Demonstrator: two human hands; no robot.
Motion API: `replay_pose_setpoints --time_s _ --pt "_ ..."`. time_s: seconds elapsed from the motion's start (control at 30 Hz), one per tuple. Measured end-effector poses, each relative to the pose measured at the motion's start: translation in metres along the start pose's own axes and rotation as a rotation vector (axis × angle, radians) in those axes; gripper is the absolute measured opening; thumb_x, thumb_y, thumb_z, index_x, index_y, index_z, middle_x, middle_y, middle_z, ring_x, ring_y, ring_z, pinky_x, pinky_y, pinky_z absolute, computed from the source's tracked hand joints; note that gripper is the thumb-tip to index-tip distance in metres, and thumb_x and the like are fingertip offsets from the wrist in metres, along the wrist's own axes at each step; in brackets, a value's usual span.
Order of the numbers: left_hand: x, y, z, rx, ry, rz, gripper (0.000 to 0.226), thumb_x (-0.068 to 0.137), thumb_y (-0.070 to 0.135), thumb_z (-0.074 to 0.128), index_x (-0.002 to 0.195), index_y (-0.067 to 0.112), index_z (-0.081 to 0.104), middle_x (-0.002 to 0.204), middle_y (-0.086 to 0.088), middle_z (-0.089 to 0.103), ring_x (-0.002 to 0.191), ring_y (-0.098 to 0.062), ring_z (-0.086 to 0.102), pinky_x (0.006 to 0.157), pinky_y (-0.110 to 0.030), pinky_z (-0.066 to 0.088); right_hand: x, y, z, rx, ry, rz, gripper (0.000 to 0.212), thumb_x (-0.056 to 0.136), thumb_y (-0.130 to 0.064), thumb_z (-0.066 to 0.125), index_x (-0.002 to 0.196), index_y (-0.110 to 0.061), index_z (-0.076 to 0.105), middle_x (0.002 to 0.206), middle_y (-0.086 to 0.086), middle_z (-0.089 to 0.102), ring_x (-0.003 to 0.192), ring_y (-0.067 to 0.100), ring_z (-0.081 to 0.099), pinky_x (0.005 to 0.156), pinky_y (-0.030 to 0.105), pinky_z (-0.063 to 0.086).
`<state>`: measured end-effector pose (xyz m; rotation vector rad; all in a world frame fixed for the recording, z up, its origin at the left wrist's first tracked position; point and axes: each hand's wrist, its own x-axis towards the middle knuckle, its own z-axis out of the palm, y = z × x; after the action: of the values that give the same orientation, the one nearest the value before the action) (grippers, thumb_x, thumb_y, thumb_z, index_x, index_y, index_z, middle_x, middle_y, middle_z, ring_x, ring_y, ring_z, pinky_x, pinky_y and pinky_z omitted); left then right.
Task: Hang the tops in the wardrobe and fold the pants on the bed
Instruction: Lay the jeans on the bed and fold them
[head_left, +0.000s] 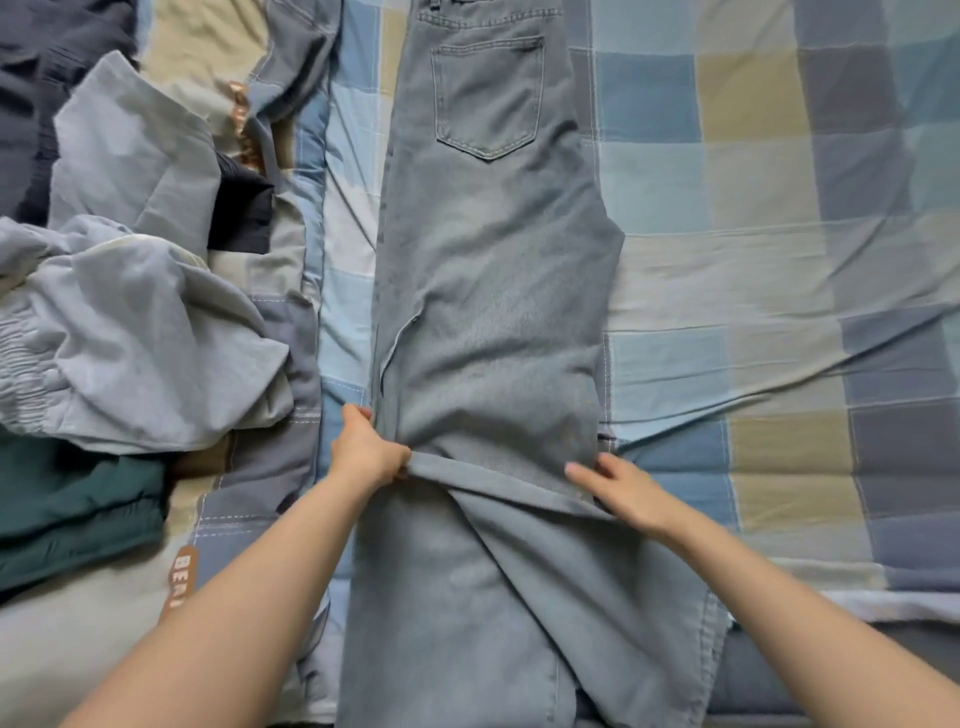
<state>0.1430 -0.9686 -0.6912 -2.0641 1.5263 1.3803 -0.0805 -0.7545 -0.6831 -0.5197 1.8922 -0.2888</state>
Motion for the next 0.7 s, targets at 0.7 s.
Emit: replay_pose_setpoints --time_s 0.7 --pt "-0.155 -0.188 0.029 -0.126 -0.101 -0.061 0.031 0.082 0.005 0.074 0.112 0.001 0.066 0.105 -0.015 0.070 0.088 -0.024 0.065 0.078 -0.032 0.050 -0.163 0.057 0.163 -0.095 0.027 -0.016 0.041 0.092 -0.025 0.056 0.129 -0.011 0.048 0.126 0.011 0.056 0.115 0.026 0.054 0.094 0.028 0.040"
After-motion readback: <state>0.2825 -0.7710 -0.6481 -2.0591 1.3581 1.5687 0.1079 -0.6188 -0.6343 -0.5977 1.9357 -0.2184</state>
